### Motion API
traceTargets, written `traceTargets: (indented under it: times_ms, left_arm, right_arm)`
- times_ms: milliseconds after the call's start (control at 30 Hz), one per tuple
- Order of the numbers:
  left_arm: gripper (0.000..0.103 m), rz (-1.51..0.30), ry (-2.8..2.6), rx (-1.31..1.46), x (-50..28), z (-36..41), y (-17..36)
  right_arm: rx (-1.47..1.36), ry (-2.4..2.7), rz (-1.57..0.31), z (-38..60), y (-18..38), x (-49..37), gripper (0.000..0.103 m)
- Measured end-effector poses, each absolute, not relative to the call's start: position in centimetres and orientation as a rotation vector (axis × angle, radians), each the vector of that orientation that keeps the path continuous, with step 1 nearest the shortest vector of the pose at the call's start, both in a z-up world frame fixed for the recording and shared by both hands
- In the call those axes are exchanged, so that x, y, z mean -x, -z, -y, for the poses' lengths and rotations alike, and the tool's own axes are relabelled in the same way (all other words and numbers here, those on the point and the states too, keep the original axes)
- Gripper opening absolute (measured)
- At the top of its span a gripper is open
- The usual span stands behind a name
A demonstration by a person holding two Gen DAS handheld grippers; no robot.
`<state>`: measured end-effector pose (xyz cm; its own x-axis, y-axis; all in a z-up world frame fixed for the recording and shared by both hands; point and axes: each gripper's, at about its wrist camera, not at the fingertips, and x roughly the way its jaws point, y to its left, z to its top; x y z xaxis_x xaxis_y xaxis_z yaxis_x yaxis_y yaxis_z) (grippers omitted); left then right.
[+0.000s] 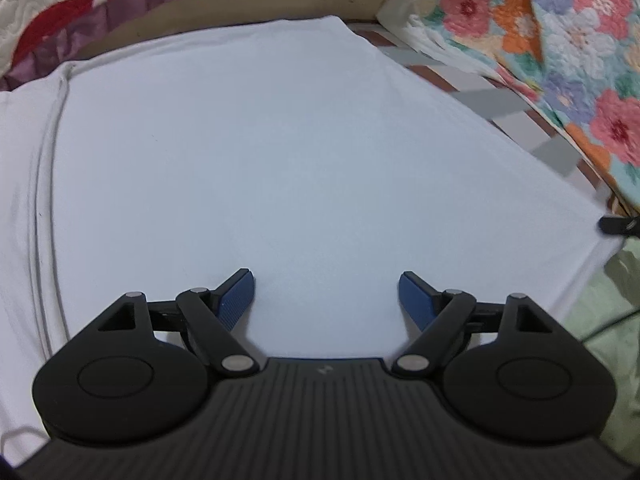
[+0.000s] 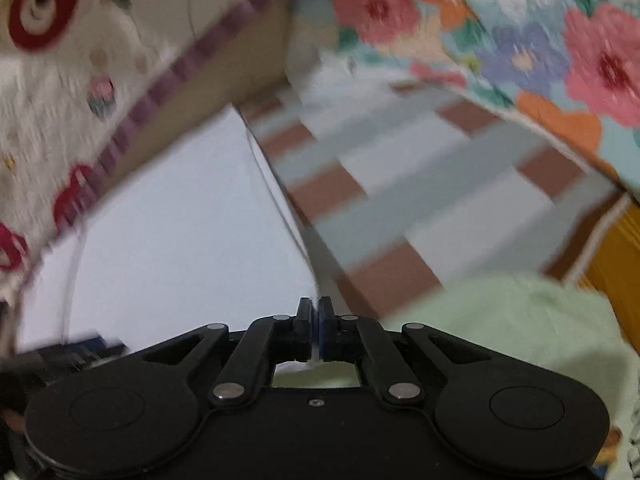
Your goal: Fold clothes
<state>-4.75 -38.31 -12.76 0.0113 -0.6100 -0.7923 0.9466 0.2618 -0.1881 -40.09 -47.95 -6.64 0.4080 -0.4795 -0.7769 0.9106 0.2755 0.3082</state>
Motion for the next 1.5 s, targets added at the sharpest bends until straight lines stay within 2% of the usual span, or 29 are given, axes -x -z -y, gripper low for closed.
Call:
traceTargets:
  times_ms: [333,467,567,667,833,933,1000,1167,1300,1400,1500]
  left_arm:
    - [0.084,-1.05,1.451,-0.448,8.0,37.8,12.5]
    - [0.085,-1.195,1.467,-0.406,6.7,38.5,12.3]
    - [0.084,-1.275,1.454,-0.384,3.1,38.3,11.2]
    - [0.081,-1.291,1.375,-0.377,-2.5,37.3,8.8]
    - [0.081,-1.177,1.156,-0.54,-9.7,31.7,1.6]
    - [0.082,-1.12,1.042,-0.562,-11.3,26.6,-2.7]
    - [0.082,-1.102,0.995,-0.526,-12.3,23.3,-4.2]
    - [0.082,-1.107,1.005,-0.123,-13.4,16.0,-1.1]
    - [0.082,-1.109,0.953,0.161,-13.8,12.0,3.5]
    - [0.082,-1.237,0.905,0.301,-14.1,10.7,7.7]
    - [0.082,-1.311,0.906,0.292,-14.0,9.9,10.2]
  right_arm:
    - [-0.871,1.035,-0.588,48.0,7.6,40.5,0.002]
    - [-0.901,0.85,-0.514,48.5,6.7,36.0,0.002]
    - [-0.919,0.711,-0.458,48.8,6.0,32.6,0.003]
    - [-0.934,0.572,-0.401,49.2,5.3,29.2,0.004]
    - [-0.95,0.341,-0.305,49.8,4.1,23.5,0.004]
    - [-0.956,0.2,-0.249,50.1,3.5,20.0,0.005]
    - [-0.974,0.014,-0.276,48.2,4.1,14.8,0.005]
    - [-1.001,-0.326,-0.395,40.4,6.4,4.9,0.005]
    - [-0.904,-0.363,-0.532,35.6,9.1,1.5,0.005]
    - [-0.907,-0.344,-0.55,34.7,9.9,1.2,0.005]
    - [-0.909,-0.324,-0.567,33.7,10.7,0.9,0.005]
